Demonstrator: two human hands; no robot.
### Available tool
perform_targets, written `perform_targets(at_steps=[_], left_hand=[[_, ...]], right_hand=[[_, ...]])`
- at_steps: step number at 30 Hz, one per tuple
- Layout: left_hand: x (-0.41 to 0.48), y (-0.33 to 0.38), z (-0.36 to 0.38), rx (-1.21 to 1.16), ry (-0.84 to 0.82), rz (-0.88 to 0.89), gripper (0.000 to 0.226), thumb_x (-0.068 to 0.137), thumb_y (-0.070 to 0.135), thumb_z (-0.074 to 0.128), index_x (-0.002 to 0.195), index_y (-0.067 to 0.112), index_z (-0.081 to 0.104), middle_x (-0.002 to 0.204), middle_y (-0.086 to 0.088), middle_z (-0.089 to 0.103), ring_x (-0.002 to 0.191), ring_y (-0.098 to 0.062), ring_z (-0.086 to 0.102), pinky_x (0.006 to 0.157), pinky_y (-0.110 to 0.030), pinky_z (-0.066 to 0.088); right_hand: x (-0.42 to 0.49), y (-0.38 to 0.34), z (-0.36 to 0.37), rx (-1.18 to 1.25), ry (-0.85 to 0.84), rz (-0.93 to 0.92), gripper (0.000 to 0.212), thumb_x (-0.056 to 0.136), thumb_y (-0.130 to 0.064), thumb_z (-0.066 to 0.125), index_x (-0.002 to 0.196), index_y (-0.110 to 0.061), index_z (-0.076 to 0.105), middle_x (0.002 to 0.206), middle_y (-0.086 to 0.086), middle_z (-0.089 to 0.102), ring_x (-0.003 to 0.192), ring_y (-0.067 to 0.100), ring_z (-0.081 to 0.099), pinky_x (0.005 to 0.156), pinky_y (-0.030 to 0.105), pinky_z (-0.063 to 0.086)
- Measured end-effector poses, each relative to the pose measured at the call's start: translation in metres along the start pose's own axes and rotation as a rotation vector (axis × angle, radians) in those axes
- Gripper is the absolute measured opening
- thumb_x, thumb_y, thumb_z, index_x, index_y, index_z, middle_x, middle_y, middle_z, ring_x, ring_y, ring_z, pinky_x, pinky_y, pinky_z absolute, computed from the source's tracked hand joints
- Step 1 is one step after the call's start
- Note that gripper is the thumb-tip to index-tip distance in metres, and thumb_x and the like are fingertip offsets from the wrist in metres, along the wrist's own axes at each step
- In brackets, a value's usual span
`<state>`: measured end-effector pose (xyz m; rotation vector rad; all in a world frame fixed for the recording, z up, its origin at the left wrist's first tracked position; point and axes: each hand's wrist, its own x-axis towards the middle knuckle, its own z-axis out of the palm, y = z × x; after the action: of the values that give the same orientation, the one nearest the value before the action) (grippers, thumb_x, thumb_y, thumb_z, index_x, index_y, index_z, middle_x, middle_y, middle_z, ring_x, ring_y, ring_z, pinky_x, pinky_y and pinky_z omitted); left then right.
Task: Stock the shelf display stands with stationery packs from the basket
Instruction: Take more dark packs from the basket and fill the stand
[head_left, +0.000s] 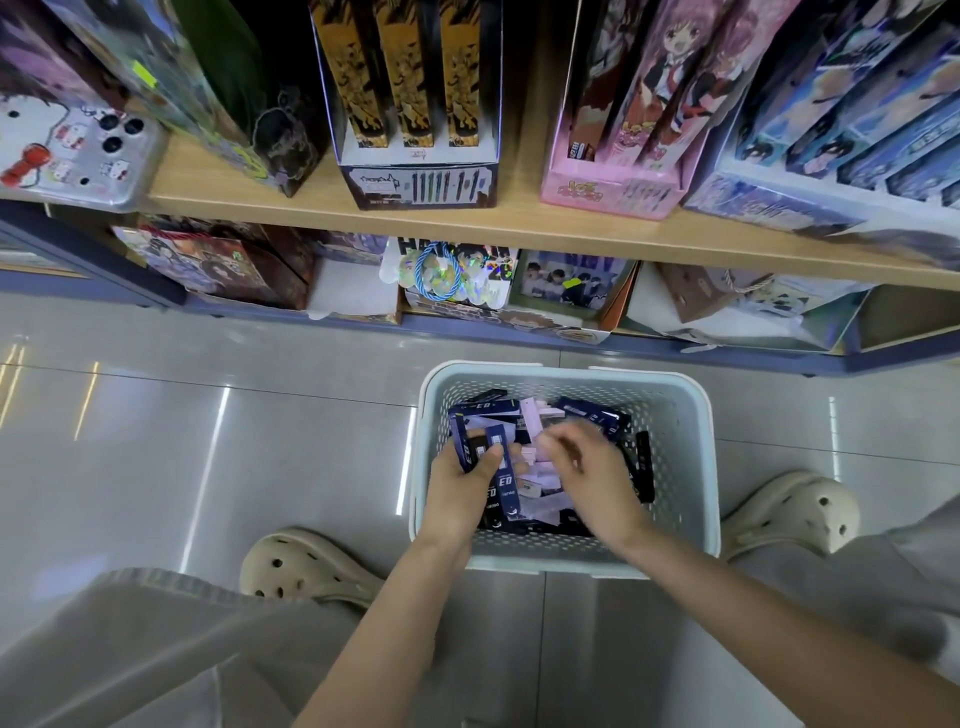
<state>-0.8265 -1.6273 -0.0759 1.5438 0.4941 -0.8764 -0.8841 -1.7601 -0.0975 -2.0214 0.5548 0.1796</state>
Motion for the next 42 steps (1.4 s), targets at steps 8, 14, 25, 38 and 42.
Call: perform_targets(at_steps=[8, 14, 25, 38, 42], left_hand=[[0.004, -0.002, -0.001, -0.006, -0.032, -0.041, 0.014, 0.098, 0.008, 0.050, 0.107, 0.012, 0.060, 0.086, 0.000, 0.074, 0.073, -0.015, 0.072, 0.059, -0.026, 0.056], [0.005, -0.005, 0.004, 0.020, -0.035, -0.085, 0.021, 0.098, 0.008, 0.050, 0.117, 0.004, 0.057, 0.095, -0.006, 0.073, 0.069, -0.015, 0.072, 0.058, -0.025, 0.056], [0.006, -0.007, 0.004, 0.064, -0.016, -0.091, 0.019, 0.097, 0.011, 0.052, 0.115, 0.008, 0.058, 0.098, -0.004, 0.073, 0.075, -0.017, 0.073, 0.083, -0.040, 0.057], [0.002, -0.006, 0.007, 0.069, 0.024, -0.123, 0.019, 0.098, 0.011, 0.050, 0.116, 0.008, 0.056, 0.094, -0.003, 0.073, 0.075, -0.020, 0.071, 0.061, -0.029, 0.059], [-0.001, -0.005, 0.010, 0.028, 0.073, -0.128, 0.014, 0.099, 0.013, 0.050, 0.107, 0.011, 0.061, 0.094, -0.006, 0.074, 0.087, -0.029, 0.070, 0.087, -0.046, 0.055]], right_hand=[[0.042, 0.073, -0.028, -0.346, -0.139, 0.320, 0.078, 0.080, -0.018, 0.075, 0.142, -0.002, 0.031, 0.144, 0.014, 0.039, 0.135, 0.025, 0.032, 0.109, 0.023, 0.019], [0.051, 0.084, -0.022, -0.382, -0.086, 0.315, 0.072, 0.084, -0.033, 0.070, 0.141, -0.005, 0.037, 0.141, 0.013, 0.040, 0.132, 0.026, 0.035, 0.110, 0.028, 0.023], [0.048, 0.085, -0.012, -0.355, 0.033, 0.269, 0.043, 0.089, -0.023, 0.065, 0.127, -0.011, 0.049, 0.123, 0.013, 0.058, 0.112, 0.027, 0.052, 0.091, 0.032, 0.042], [0.048, 0.073, -0.021, -0.455, 0.062, 0.148, 0.026, 0.091, -0.011, 0.060, 0.117, -0.007, 0.063, 0.107, 0.014, 0.068, 0.099, 0.029, 0.061, 0.087, 0.034, 0.046], [0.037, 0.050, -0.019, -0.331, 0.103, 0.035, 0.021, 0.093, -0.019, 0.059, 0.109, -0.006, 0.064, 0.091, 0.010, 0.068, 0.083, 0.025, 0.061, 0.073, 0.031, 0.045]])
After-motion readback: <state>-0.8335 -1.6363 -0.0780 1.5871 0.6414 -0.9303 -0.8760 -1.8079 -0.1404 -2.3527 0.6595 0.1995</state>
